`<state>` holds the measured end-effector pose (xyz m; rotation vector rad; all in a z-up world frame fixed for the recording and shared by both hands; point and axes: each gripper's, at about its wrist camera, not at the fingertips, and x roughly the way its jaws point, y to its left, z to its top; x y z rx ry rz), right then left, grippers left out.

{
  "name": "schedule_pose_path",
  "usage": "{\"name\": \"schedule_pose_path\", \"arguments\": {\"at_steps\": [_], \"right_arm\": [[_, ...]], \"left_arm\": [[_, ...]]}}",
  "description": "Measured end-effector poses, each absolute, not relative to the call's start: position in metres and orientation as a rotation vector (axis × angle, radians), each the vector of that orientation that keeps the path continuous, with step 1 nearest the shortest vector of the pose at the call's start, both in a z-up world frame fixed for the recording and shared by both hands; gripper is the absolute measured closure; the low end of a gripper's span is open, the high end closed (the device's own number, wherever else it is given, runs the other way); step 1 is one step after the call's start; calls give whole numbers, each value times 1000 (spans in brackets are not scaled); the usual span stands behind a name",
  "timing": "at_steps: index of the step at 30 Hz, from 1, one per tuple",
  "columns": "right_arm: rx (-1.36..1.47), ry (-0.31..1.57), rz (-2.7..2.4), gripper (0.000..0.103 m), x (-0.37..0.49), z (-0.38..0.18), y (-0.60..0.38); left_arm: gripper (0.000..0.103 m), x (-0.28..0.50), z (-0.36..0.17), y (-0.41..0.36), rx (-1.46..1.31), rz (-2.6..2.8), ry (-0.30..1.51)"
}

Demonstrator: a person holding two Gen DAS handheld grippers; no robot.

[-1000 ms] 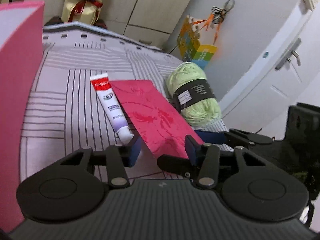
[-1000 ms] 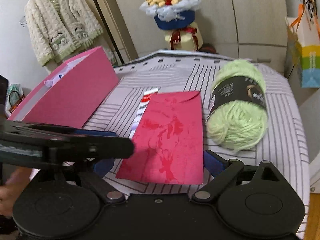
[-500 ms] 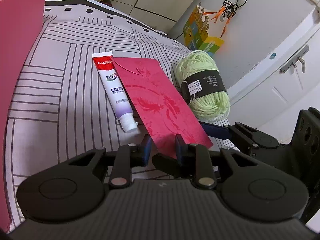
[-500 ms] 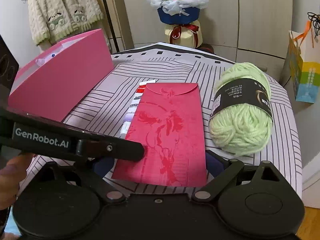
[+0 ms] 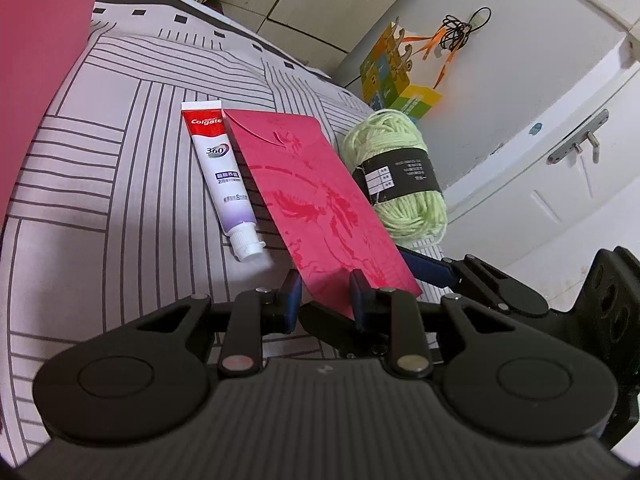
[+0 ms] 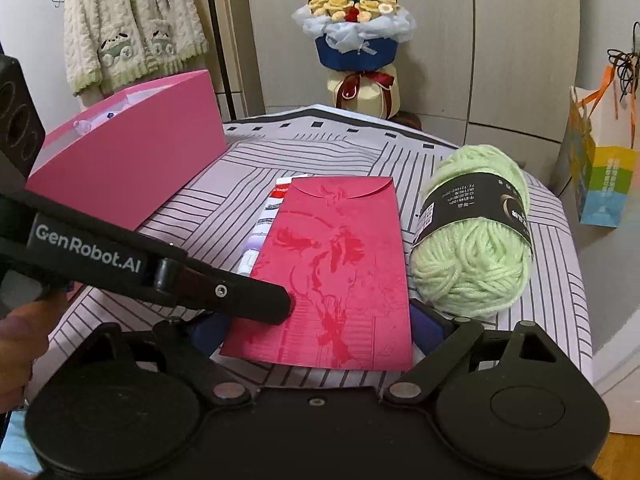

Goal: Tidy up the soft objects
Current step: 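Lift the red envelope with the left tool toward the pink box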

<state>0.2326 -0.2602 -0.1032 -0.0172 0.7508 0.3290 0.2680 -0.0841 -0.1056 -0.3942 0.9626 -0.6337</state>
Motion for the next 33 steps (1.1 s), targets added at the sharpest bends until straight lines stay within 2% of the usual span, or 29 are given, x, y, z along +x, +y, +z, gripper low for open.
{"name": "schedule_pose_path", "arguments": {"at_steps": [33], "right_arm": [[-72,699,333,9,89,-45,-218]], "left_arm": [[77,130,-49,-46,-264,-742,903]]}}
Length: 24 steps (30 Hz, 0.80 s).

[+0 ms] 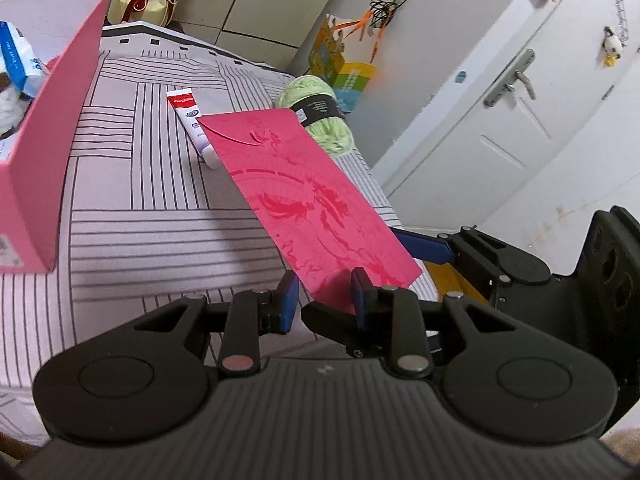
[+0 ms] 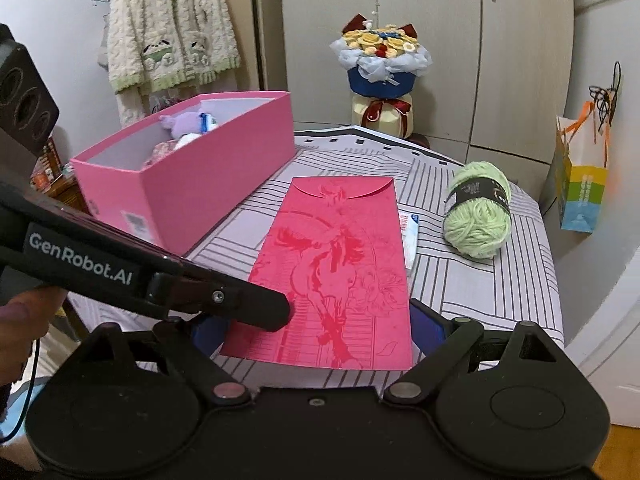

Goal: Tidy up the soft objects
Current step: 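Lift the red envelope with the left tool toward the pink box, then lower the envelope into the box and open the left tool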

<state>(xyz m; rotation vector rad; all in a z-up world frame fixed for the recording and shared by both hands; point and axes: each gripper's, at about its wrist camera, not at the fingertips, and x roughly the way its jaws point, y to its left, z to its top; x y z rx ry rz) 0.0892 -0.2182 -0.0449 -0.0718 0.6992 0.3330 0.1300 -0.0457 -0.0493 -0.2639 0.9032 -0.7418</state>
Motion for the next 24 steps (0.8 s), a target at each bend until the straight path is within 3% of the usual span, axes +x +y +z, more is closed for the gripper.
{"name": "schedule_pose_path", "arguments": {"at_steps": [10,24], "right_arm": [[-61,667,368,9,68,-11,-189],[-3,591,497,9,101,25,-132]], "left_arm": [[77,94,-5,-20,-155,-719,819],[76,95,45,41,-112,-602,688]]}}
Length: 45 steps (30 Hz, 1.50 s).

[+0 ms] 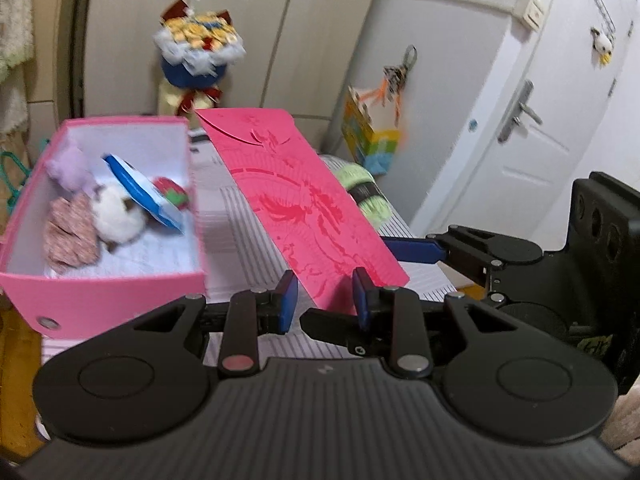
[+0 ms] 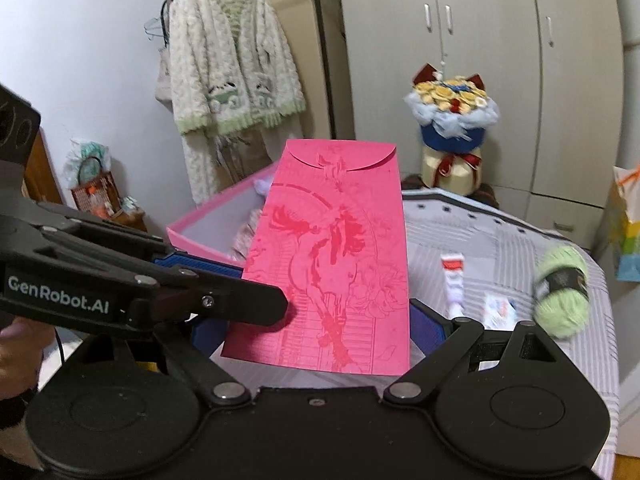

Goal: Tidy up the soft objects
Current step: 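Lower the envelope into the box and open the left tool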

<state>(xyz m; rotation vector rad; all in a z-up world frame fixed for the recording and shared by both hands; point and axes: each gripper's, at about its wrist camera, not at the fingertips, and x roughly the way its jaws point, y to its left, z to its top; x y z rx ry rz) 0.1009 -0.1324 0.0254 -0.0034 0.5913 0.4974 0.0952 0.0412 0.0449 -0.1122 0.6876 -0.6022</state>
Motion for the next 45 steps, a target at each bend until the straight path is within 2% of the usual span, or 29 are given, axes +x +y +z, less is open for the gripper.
{"name": "schedule_pose_path", "arguments": {"at_steps": [15,32,41,43,45], "right_arm": [[19,572,664,9,173,28,-71],[12,725,720,9,245,-5,-32],[-74,763,739,9,253,-17,-25],[-99,764,737,9,255,-19,-22],[-126,761,721,10,257,-20,-21]], "left_arm": [[75,141,54,114,-194,-439,649],[74,212,14,149,-301,-357,768],[74,220,-4,148,-316,-338,824],[70,222,-7,147,-302,-312,830],[60,223,-8,144,-275,-276,826]]}}
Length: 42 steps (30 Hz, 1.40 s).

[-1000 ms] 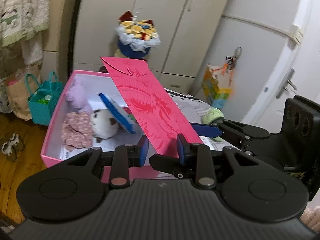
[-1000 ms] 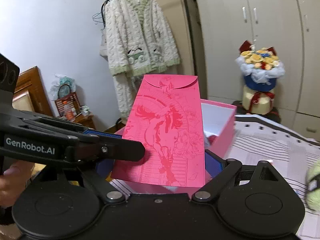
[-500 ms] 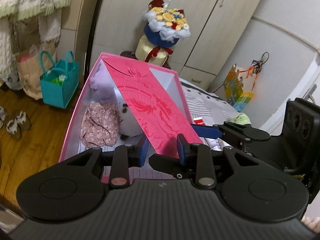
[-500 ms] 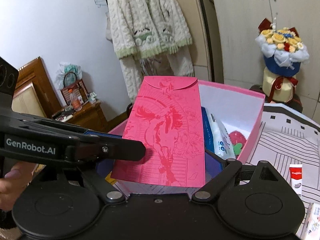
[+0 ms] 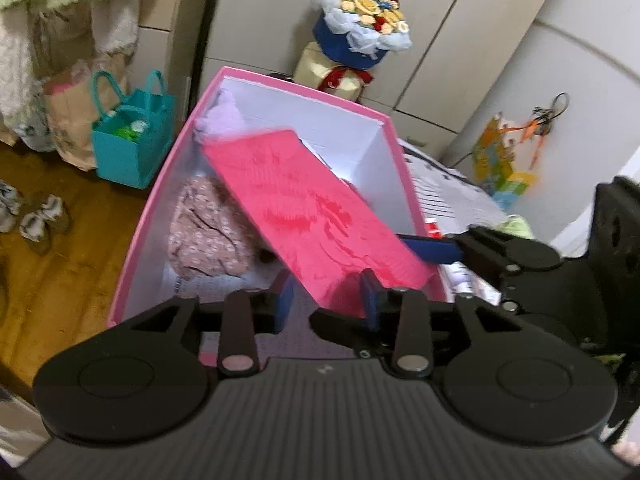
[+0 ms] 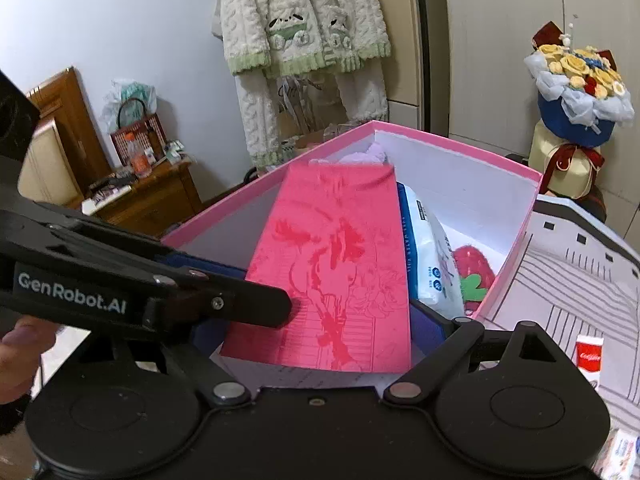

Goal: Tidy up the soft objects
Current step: 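Lower the envelope into the box and open the left tool, then withdraw the left tool from the box back over the table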

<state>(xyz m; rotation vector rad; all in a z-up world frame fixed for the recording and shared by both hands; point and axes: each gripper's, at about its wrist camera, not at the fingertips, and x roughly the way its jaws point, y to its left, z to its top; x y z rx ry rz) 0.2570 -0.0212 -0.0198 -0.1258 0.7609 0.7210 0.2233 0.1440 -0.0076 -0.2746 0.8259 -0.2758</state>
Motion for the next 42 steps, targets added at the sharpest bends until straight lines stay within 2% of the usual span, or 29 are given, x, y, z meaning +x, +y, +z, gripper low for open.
{"name": "schedule_pose_path", "arguments": {"at_steps": [5,31,42], "right_arm": [[-148,752,705,10,256,-18,-28],[-184,608,677,10,157,49,-102],[-180,525,615,10,113,56,-164]], "left_arm": [[46,218,-5,144,-230,-217,807],[42,117,56,104,-84,-296,646],[41,83,70,69,-25,-370,614]]}}
